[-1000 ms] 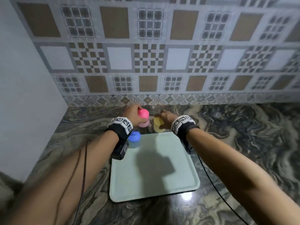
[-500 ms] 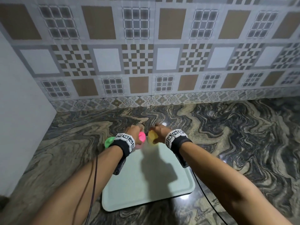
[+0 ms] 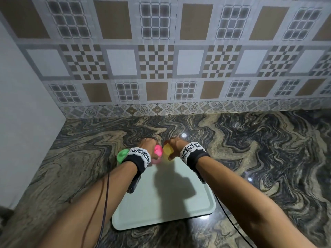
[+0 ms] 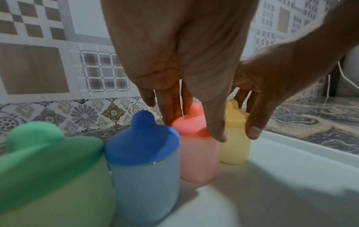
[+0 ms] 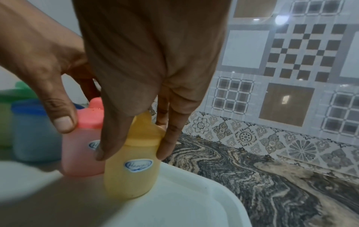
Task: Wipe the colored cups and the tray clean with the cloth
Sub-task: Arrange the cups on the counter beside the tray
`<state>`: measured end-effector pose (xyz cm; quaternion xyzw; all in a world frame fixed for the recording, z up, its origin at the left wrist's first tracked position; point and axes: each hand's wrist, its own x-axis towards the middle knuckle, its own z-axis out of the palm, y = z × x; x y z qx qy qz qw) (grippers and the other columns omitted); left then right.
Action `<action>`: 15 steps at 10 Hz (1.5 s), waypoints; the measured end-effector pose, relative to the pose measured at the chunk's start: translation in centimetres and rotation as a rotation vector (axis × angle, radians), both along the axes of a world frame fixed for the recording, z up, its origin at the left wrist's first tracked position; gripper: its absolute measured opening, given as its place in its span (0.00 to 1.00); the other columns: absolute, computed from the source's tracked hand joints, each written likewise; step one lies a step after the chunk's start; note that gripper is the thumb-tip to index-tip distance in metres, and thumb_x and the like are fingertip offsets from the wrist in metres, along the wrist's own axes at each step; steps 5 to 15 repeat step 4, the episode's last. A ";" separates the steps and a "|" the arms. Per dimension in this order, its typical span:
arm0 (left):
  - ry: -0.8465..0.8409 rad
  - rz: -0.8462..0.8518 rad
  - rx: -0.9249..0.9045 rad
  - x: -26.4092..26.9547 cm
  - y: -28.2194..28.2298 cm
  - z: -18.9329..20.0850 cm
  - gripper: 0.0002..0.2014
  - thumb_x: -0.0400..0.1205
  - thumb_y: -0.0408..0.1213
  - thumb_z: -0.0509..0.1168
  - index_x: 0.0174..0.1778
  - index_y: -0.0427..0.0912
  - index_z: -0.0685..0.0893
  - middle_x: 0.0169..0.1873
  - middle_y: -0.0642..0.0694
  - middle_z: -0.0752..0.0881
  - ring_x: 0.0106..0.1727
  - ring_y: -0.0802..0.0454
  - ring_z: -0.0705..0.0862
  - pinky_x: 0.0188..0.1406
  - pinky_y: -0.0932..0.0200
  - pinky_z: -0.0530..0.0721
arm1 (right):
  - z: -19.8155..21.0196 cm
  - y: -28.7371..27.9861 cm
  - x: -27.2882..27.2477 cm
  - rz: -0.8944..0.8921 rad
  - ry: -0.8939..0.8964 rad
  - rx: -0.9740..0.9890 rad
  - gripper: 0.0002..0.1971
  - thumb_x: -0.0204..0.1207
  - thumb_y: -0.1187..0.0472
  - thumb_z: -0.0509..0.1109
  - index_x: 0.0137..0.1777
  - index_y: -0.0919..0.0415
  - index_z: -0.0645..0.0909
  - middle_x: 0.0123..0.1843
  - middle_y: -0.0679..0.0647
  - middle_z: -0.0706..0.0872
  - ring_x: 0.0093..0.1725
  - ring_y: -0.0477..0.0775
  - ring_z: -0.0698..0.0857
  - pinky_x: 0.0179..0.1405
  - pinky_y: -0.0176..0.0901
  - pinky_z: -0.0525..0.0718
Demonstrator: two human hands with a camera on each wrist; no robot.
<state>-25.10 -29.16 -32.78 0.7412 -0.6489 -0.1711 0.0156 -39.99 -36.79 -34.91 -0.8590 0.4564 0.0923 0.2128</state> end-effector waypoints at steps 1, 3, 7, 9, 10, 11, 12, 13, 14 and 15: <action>0.027 0.002 0.015 0.2 -0.1 -0.3 0.21 0.64 0.45 0.81 0.48 0.41 0.85 0.49 0.41 0.89 0.52 0.40 0.87 0.48 0.54 0.84 | -0.3 -0.1 0.0 0.020 -0.005 -0.035 0.42 0.63 0.57 0.87 0.78 0.56 0.74 0.70 0.63 0.82 0.69 0.65 0.82 0.66 0.47 0.78; 0.186 0.058 -0.122 1.8 -0.3 0.7 0.31 0.75 0.58 0.72 0.66 0.40 0.82 0.62 0.37 0.85 0.63 0.38 0.83 0.61 0.49 0.81 | 0.6 0.7 -0.8 0.030 0.073 -0.038 0.62 0.62 0.61 0.88 0.88 0.57 0.49 0.78 0.71 0.70 0.77 0.73 0.73 0.72 0.62 0.77; 0.180 0.204 -0.329 4.2 0.2 2.4 0.17 0.85 0.49 0.62 0.58 0.39 0.85 0.56 0.36 0.88 0.57 0.38 0.85 0.54 0.49 0.82 | 1.6 0.8 -1.8 -0.054 0.044 -0.021 0.59 0.67 0.67 0.84 0.89 0.60 0.46 0.82 0.71 0.65 0.78 0.72 0.73 0.74 0.59 0.76; 0.180 0.204 -0.329 4.2 0.2 2.4 0.17 0.85 0.49 0.62 0.58 0.39 0.85 0.56 0.36 0.88 0.57 0.38 0.85 0.54 0.49 0.82 | 1.6 0.8 -1.8 -0.054 0.044 -0.021 0.59 0.67 0.67 0.84 0.89 0.60 0.46 0.82 0.71 0.65 0.78 0.72 0.73 0.74 0.59 0.76; 0.180 0.204 -0.329 4.2 0.2 2.4 0.17 0.85 0.49 0.62 0.58 0.39 0.85 0.56 0.36 0.88 0.57 0.38 0.85 0.54 0.49 0.82 | 1.6 0.8 -1.8 -0.054 0.044 -0.021 0.59 0.67 0.67 0.84 0.89 0.60 0.46 0.82 0.71 0.65 0.78 0.72 0.73 0.74 0.59 0.76; 0.180 0.204 -0.329 4.2 0.2 2.4 0.17 0.85 0.49 0.62 0.58 0.39 0.85 0.56 0.36 0.88 0.57 0.38 0.85 0.54 0.49 0.82 | 1.6 0.8 -1.8 -0.054 0.044 -0.021 0.59 0.67 0.67 0.84 0.89 0.60 0.46 0.82 0.71 0.65 0.78 0.72 0.73 0.74 0.59 0.76; 0.180 0.204 -0.329 4.2 0.2 2.4 0.17 0.85 0.49 0.62 0.58 0.39 0.85 0.56 0.36 0.88 0.57 0.38 0.85 0.54 0.49 0.82 | 1.6 0.8 -1.8 -0.054 0.044 -0.021 0.59 0.67 0.67 0.84 0.89 0.60 0.46 0.82 0.71 0.65 0.78 0.72 0.73 0.74 0.59 0.76; 0.180 0.204 -0.329 4.2 0.2 2.4 0.17 0.85 0.49 0.62 0.58 0.39 0.85 0.56 0.36 0.88 0.57 0.38 0.85 0.54 0.49 0.82 | 1.6 0.8 -1.8 -0.054 0.044 -0.021 0.59 0.67 0.67 0.84 0.89 0.60 0.46 0.82 0.71 0.65 0.78 0.72 0.73 0.74 0.59 0.76; 0.180 0.204 -0.329 4.2 0.2 2.4 0.17 0.85 0.49 0.62 0.58 0.39 0.85 0.56 0.36 0.88 0.57 0.38 0.85 0.54 0.49 0.82 | 1.6 0.8 -1.8 -0.054 0.044 -0.021 0.59 0.67 0.67 0.84 0.89 0.60 0.46 0.82 0.71 0.65 0.78 0.72 0.73 0.74 0.59 0.76; 0.180 0.204 -0.329 4.2 0.2 2.4 0.17 0.85 0.49 0.62 0.58 0.39 0.85 0.56 0.36 0.88 0.57 0.38 0.85 0.54 0.49 0.82 | 1.6 0.8 -1.8 -0.054 0.044 -0.021 0.59 0.67 0.67 0.84 0.89 0.60 0.46 0.82 0.71 0.65 0.78 0.72 0.73 0.74 0.59 0.76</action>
